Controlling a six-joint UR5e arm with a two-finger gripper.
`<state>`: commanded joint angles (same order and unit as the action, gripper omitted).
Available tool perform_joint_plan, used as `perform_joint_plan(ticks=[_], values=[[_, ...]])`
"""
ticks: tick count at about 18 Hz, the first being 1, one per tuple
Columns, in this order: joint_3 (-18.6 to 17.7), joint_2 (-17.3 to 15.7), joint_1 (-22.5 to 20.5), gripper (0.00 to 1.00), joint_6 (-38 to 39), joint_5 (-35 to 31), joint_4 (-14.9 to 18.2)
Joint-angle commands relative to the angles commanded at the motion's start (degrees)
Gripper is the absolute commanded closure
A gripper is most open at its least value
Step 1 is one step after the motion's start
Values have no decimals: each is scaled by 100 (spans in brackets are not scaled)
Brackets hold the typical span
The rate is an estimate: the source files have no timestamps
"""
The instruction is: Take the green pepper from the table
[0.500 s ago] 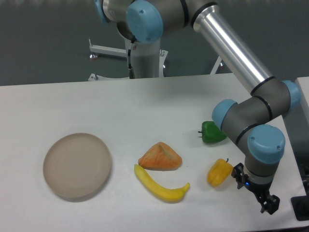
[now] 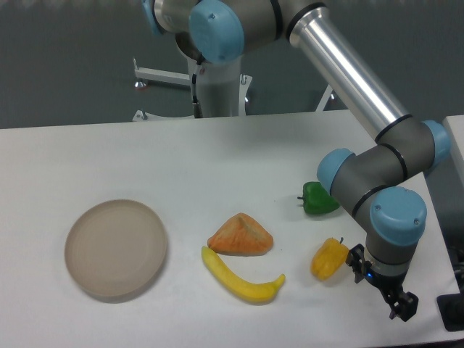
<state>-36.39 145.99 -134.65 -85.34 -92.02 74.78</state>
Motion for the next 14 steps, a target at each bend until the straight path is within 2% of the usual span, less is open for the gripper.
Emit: perform_joint_plan(ticks=[4, 7, 10, 14], values=[[-298, -307, 0, 0, -9, 9, 159], [-859, -737, 44, 0, -88, 9, 238], [-1571, -1229, 97, 0, -210, 18, 221], [-2090, -1581, 62, 0, -816, 53, 282]])
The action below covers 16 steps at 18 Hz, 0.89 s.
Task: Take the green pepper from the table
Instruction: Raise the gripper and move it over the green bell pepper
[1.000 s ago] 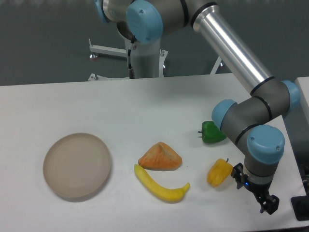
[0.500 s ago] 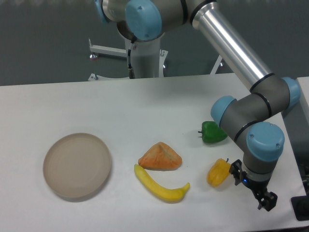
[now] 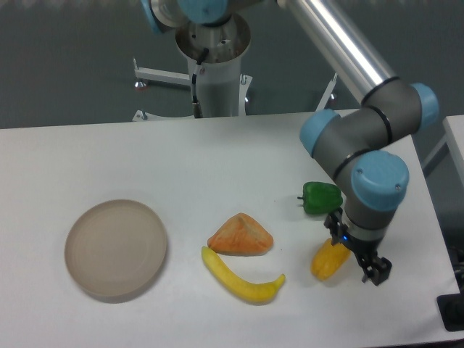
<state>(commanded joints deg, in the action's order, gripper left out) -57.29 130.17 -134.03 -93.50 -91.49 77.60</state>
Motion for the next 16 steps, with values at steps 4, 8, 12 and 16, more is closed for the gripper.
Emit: perform_joint_plan(ticks=[4, 8, 12, 16], values=[[-711, -422, -272, 0, -799, 53, 18], [-1143, -607, -422, 0, -1346, 132, 9], [-1670, -844, -554, 0, -1785, 132, -70], [-1970, -959, -677, 0, -1996, 141, -97]])
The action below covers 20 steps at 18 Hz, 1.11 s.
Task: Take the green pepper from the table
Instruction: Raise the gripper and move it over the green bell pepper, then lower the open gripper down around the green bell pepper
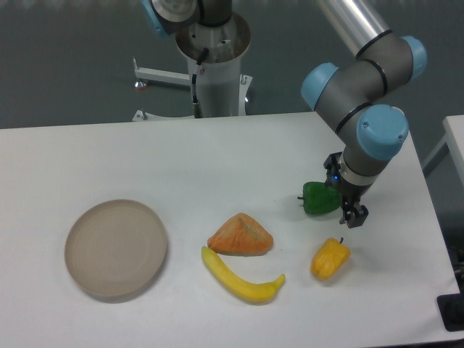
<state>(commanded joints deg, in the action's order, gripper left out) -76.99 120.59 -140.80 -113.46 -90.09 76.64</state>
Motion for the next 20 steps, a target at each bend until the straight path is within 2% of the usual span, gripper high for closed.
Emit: perform_joint_plan(ticks=[4, 8, 20], values=[[-202, -62, -44, 0, -53, 17, -122], [-501, -88, -105, 0, -97, 334, -562], [-738, -176, -79, 0, -168, 316, -615]])
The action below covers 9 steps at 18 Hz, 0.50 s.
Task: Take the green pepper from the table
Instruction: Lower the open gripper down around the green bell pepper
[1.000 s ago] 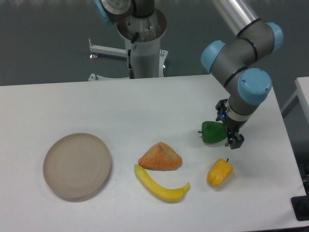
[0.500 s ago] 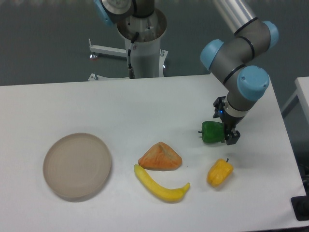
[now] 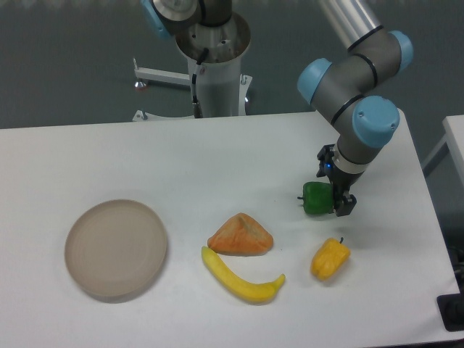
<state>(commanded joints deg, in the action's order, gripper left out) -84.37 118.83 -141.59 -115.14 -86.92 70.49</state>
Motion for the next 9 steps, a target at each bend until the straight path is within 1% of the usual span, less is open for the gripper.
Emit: perform_joint_plan(ticks=[3, 6, 9], values=[[-79, 9, 26, 0, 35, 0, -17], [-184, 9, 18, 0, 18, 9, -263], [-255, 9, 26, 1, 44, 9, -308]])
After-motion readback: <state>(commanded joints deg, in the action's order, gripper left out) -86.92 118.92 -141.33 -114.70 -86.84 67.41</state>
